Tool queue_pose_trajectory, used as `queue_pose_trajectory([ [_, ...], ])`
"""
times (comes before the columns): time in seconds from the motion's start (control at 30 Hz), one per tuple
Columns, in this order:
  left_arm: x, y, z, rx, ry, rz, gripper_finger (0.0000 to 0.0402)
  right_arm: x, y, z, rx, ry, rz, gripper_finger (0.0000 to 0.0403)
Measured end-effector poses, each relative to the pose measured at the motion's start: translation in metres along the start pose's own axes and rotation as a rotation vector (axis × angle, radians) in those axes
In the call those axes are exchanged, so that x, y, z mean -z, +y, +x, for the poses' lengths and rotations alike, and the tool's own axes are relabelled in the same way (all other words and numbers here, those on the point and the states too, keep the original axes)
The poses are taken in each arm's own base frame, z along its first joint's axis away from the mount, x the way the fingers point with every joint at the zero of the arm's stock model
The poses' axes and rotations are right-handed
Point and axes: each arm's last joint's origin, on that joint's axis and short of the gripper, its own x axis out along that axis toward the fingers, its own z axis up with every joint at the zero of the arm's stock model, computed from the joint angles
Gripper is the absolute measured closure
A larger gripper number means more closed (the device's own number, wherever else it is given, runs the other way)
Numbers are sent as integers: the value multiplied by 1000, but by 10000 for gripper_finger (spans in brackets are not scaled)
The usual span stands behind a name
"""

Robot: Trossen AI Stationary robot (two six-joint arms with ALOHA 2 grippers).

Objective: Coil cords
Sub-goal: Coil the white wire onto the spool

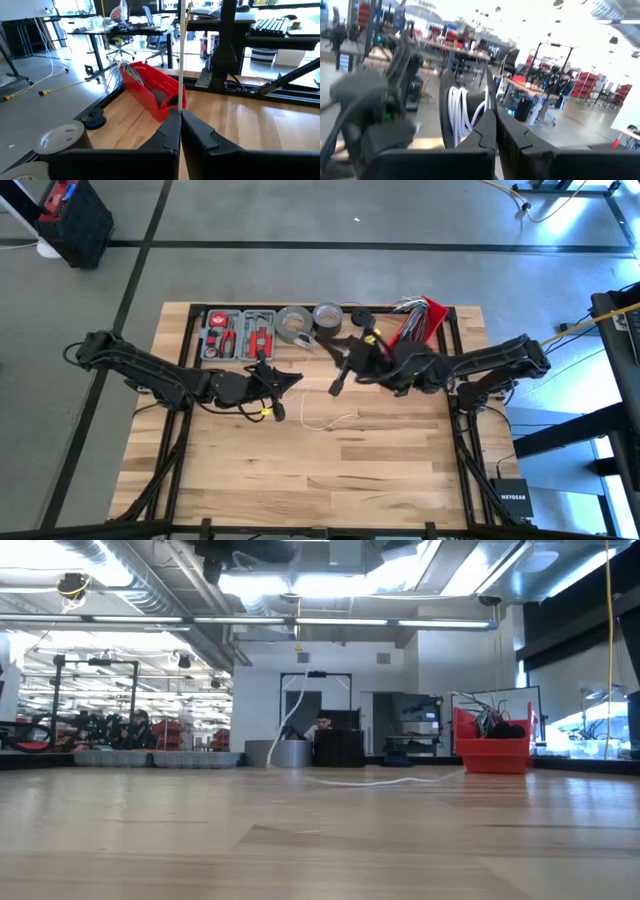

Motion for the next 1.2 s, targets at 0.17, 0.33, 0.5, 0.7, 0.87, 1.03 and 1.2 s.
queue_pose_trajectory([
  [0.17,10,1,2,-7,63,45,400,-22,-15,-9,21,-95,68,397],
  [0.33,7,5,4,-26,53,22,400,-19,-12,-11,-21,-79,50,397],
  [0.5,10,6,3,-32,83,52,400,-19,-9,-14,-36,-66,37,397],
  [0.7,18,7,2,-38,158,98,400,-8,-4,-14,-67,33,-32,397],
  [0.87,19,7,2,-36,169,94,399,9,0,-15,-91,130,-32,397],
  [1.03,22,7,1,-9,195,80,361,45,10,-19,-84,203,-74,397],
  [1.2,20,6,2,26,184,55,298,87,14,-22,-118,165,-33,397],
])
